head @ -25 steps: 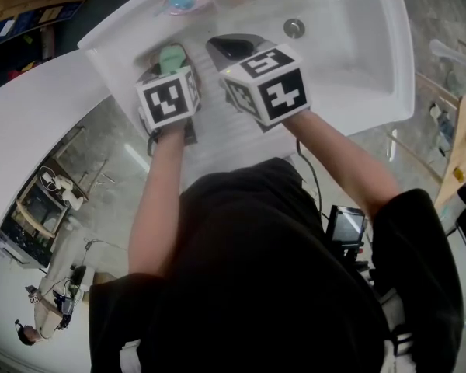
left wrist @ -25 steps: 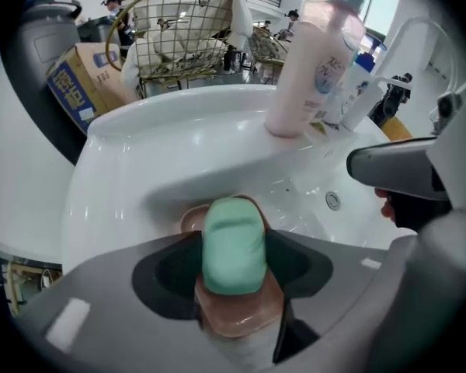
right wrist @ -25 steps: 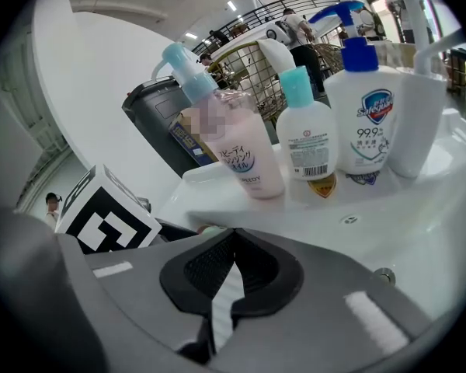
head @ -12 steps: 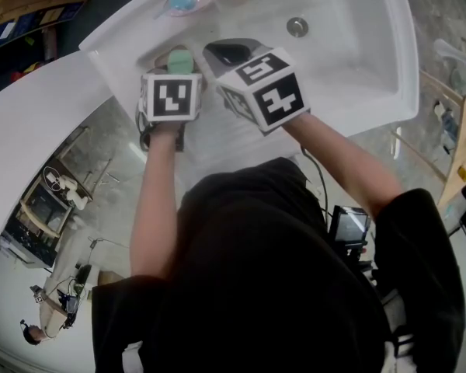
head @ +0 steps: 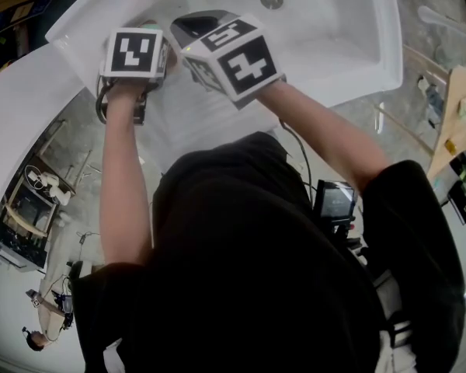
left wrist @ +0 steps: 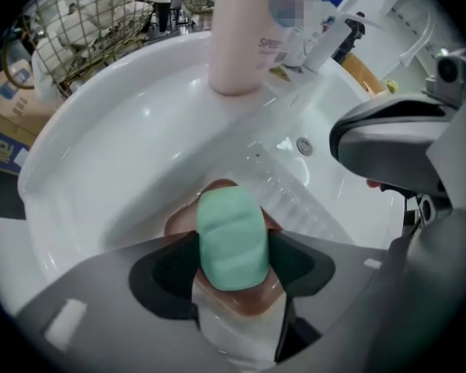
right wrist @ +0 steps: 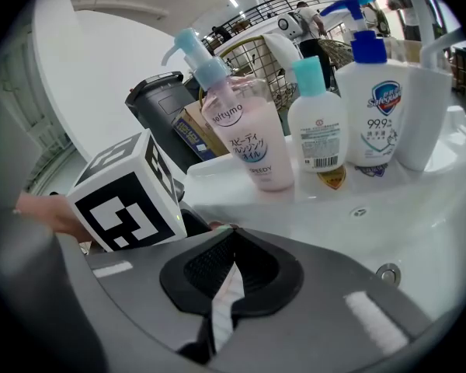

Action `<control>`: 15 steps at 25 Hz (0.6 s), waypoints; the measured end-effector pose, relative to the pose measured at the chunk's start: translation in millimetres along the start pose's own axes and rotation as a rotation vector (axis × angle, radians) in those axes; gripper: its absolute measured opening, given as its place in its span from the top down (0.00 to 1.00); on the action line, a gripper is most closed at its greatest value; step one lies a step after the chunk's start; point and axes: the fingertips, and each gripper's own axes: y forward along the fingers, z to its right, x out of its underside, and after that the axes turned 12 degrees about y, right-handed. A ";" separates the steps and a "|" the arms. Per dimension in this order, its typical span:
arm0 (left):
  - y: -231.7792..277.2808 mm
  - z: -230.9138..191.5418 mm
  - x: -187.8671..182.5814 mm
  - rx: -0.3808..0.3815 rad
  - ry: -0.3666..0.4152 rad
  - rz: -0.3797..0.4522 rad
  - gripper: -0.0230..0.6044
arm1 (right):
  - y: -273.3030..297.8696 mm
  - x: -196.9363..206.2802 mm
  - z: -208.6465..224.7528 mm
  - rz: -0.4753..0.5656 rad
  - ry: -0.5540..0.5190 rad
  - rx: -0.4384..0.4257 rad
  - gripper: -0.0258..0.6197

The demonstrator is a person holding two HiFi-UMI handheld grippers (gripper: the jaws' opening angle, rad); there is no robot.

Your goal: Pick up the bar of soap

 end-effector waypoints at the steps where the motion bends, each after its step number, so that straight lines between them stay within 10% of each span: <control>1: -0.4 0.3 -1.0 -0.003 0.022 -0.012 0.51 | 0.2 -0.2 0.6 -0.001 -0.003 -0.002 0.94; 10: -0.4 5.8 -11.9 -0.004 0.087 0.048 0.52 | -4.4 4.1 -0.7 -0.002 -0.004 0.007 0.94; 15: -4.0 10.1 -1.7 0.000 -0.002 0.135 0.53 | -12.3 4.8 3.7 0.010 0.009 0.011 0.94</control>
